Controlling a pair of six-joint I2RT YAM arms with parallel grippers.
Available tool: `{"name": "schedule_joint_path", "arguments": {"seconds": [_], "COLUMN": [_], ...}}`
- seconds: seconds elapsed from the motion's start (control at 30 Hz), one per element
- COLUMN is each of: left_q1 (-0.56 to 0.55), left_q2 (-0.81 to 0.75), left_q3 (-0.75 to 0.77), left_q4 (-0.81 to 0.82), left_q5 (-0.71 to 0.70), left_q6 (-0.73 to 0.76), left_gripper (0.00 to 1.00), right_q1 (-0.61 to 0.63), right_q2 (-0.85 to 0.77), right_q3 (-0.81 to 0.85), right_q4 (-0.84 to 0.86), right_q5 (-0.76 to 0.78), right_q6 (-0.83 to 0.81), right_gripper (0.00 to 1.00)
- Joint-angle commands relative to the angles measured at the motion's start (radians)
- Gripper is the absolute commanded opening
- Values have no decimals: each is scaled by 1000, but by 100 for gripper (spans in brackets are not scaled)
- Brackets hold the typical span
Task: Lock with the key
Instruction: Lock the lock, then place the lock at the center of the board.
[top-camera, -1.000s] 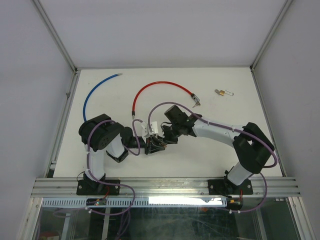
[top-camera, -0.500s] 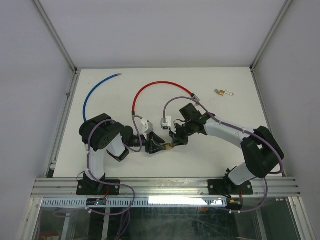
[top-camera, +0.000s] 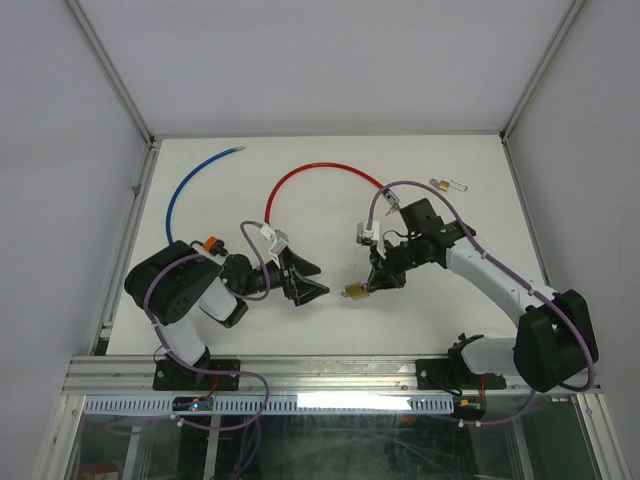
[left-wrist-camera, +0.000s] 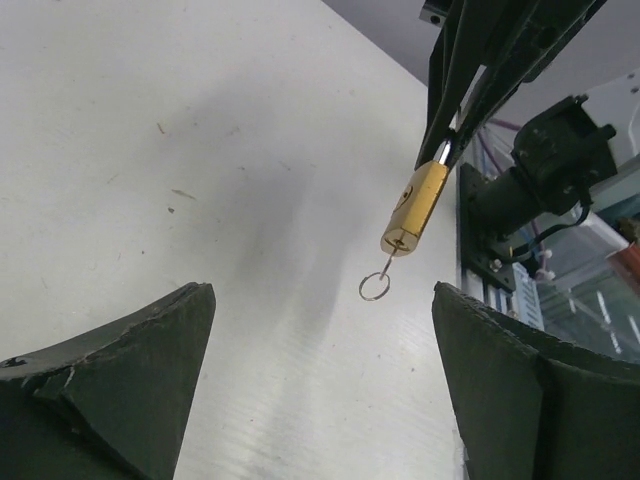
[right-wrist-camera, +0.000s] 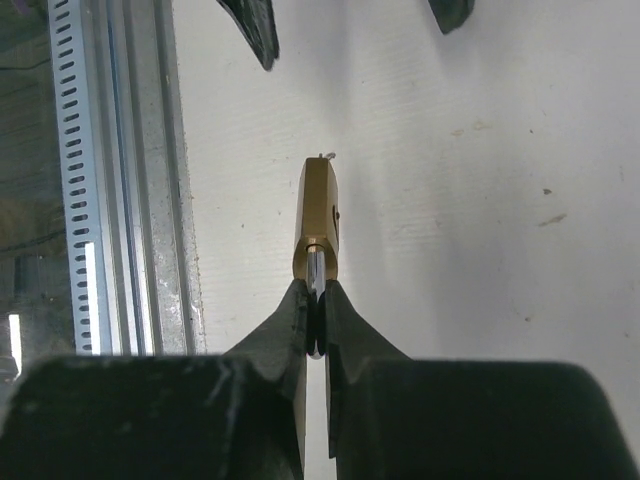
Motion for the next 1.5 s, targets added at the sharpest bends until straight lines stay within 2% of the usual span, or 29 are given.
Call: {"name": "schedule_joint_path", "arguments": {"seconds": [0.0,0.07,0.23,0.5,0.87,1.03,1.23,1.47], "left_q1": [16,19,22,29,38,38,37,19], "left_q2": [-89,-125,-246,-457,-663,-696,-671,-617], "left_q3": [-42,-66,-125,-142,-191,-182,-166,-150], "left_q4": [264,263,254,78,-108,-170,-159,-165], "left_q5": [-63,-89,-165,-201,-354,-329,-260,-235], "left_q6": [-191,-224,-266,-312,-362,-350,-364,-378], "left_gripper": [94,99,99,99,99,99,99,90], "right_q1": [-72,-99,-147,-173,-183,-184,-189,-192], "right_q2": [-77,-104,-145,-159,-160,-157,-154,-150], "right_q3": [36,32,25,22,17,15,13,10], "right_q4": [-48,-49,-50,-54,-54,-53,-51,-49], "right_q5": [-116,-132,-164,-186,-194,-194,-194,-193], "right_q6": [-41,-43,-46,-50,-51,-52,-52,-51], "right_gripper": [0,0,0,0,0,0,0,0]}}
